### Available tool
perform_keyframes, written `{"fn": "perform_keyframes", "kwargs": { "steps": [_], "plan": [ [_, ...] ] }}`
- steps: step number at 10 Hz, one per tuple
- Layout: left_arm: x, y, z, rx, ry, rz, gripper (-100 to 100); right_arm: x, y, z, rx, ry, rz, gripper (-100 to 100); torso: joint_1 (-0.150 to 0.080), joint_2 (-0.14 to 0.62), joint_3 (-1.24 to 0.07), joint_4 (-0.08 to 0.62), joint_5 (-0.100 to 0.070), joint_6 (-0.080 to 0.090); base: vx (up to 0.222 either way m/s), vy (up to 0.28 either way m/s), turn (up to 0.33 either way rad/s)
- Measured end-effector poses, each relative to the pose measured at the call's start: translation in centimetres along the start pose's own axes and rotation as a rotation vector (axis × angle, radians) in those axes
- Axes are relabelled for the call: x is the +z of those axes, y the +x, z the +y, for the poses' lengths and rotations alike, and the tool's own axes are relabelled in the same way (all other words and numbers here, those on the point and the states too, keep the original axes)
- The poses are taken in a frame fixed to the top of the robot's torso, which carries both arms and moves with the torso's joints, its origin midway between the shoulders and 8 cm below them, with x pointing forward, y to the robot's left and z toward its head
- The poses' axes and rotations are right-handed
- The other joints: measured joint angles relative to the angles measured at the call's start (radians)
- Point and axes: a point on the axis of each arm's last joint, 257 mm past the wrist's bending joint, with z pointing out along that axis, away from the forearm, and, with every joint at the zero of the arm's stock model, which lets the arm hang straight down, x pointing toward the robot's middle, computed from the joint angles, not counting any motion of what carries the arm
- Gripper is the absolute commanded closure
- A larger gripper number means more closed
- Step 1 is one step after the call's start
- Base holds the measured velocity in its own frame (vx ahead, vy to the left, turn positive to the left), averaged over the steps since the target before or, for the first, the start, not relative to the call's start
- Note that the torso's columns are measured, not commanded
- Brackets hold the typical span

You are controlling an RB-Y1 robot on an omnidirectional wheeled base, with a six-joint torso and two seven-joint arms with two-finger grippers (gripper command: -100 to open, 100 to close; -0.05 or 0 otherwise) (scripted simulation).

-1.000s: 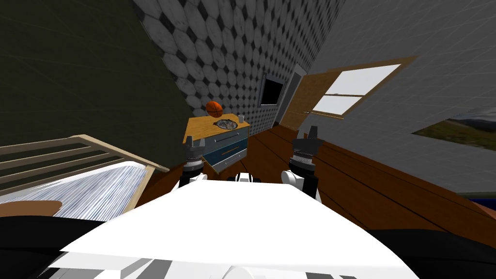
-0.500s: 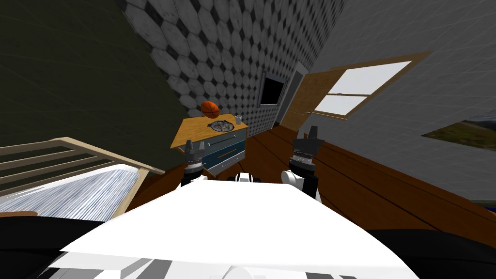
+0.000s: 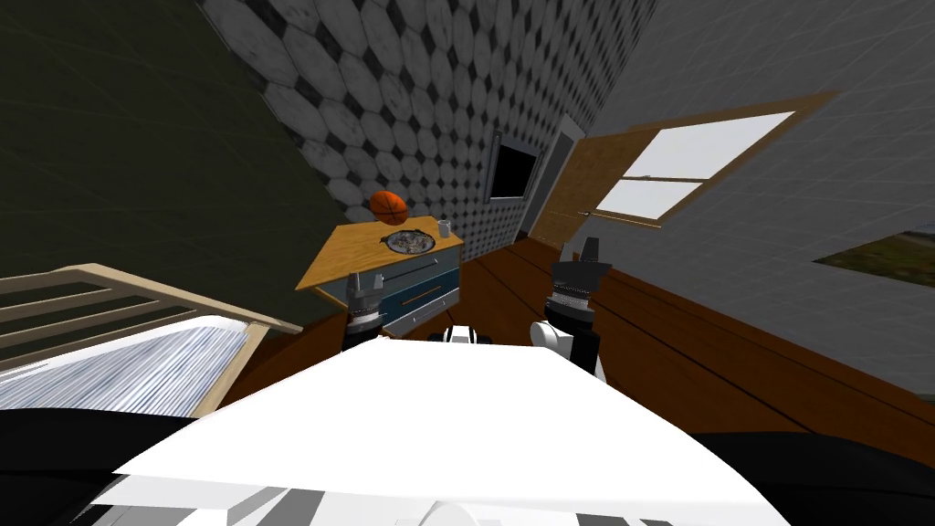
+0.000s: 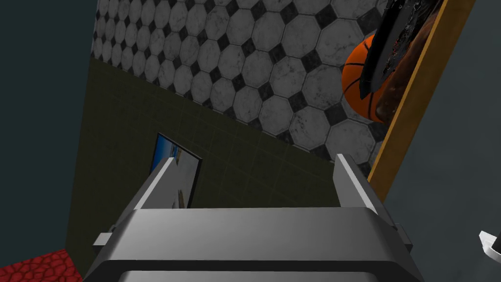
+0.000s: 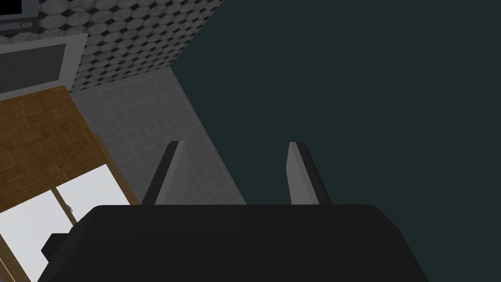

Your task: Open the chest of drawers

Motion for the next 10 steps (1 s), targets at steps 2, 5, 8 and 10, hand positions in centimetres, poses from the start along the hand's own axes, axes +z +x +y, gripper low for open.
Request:
{"fn": "perform_keyframes", "kwargs": {
  "steps": [2,5,8,10],
  "plan": [
    [-0.9,-0.9,0.7,-0.014,-0.010,-0.023,-100,0.0,0.0,0.0,0.000,0.000,0.000,0,-0.001,-0.001,0.000,0.000,0.000,0.000,0.095,-0.075,0.022],
    [-2.5,-2.3,2.0,-0.030,-0.027,-0.057,-100,0.0,0.0,0.0,0.000,0.000,0.000,0,0.001,0.000,-0.001,0.000,0.000,0.000,0.103,-0.054,0.022],
    [-4.0,-3.8,3.0,-0.049,-0.038,-0.094,-100,0.0,0.0,0.0,0.000,0.000,0.000,0,-0.001,0.000,0.000,0.000,0.000,0.000,0.083,-0.048,0.022],
    [-5.3,-4.7,3.9,-0.058,-0.049,-0.117,-100,0.0,0.0,0.0,0.000,0.000,0.000,0,0.001,0.000,0.000,0.000,0.000,0.000,0.100,-0.040,0.037]
  ]
}}
